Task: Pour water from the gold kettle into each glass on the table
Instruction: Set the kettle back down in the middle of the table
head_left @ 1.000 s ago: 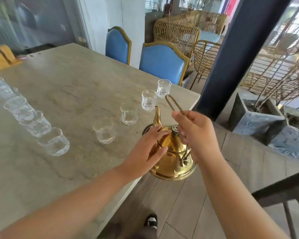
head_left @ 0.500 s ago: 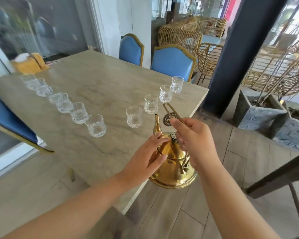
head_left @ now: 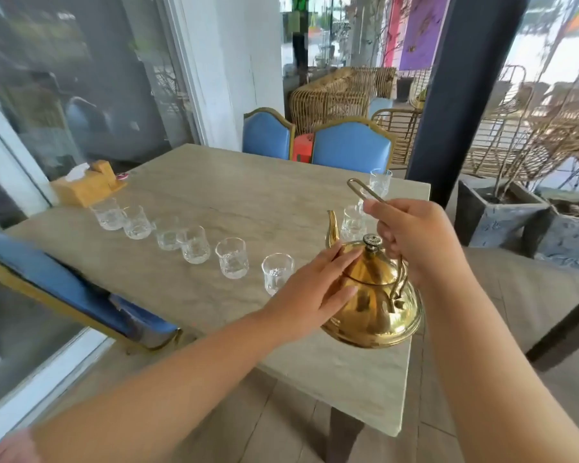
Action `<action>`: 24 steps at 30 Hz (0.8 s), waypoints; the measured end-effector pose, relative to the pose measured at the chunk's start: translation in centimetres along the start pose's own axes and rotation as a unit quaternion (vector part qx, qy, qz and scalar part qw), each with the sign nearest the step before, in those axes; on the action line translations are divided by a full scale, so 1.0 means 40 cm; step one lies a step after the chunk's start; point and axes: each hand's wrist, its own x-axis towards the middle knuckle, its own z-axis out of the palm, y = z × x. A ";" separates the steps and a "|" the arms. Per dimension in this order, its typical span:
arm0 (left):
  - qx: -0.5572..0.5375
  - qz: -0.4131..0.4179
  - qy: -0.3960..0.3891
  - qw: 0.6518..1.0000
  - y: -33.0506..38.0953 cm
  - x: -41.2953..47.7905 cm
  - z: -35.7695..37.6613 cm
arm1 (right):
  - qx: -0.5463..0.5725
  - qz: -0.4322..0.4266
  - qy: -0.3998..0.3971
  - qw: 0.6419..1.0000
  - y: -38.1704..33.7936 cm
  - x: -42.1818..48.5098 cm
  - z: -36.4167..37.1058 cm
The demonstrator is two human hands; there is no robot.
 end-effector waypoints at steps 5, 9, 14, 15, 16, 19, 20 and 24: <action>0.005 0.025 0.002 1.000 -0.082 -0.018 -0.118 | 0.007 -0.012 0.013 1.000 -0.049 0.014 0.124; -0.032 0.036 -0.001 0.999 -0.161 0.007 -0.185 | 0.016 -0.019 0.023 0.999 -0.066 0.068 0.201; -0.042 0.059 0.012 0.997 -0.270 0.100 -0.258 | 0.038 -0.028 0.018 0.999 -0.082 0.192 0.273; -0.043 0.059 0.015 0.997 -0.291 0.123 -0.276 | 0.041 -0.031 0.014 0.999 -0.087 0.222 0.287; -0.042 0.059 0.018 0.997 -0.314 0.146 -0.294 | 0.044 -0.034 0.012 0.998 -0.092 0.253 0.303; -0.029 0.053 0.031 0.998 -0.390 0.211 -0.348 | 0.057 -0.033 0.012 0.998 -0.098 0.348 0.360; -0.030 0.045 0.038 0.998 -0.419 0.233 -0.363 | 0.063 -0.031 0.014 0.997 -0.095 0.381 0.382; -0.003 -0.005 0.031 0.999 -0.543 0.309 -0.393 | 0.096 0.014 0.011 0.995 -0.062 0.507 0.470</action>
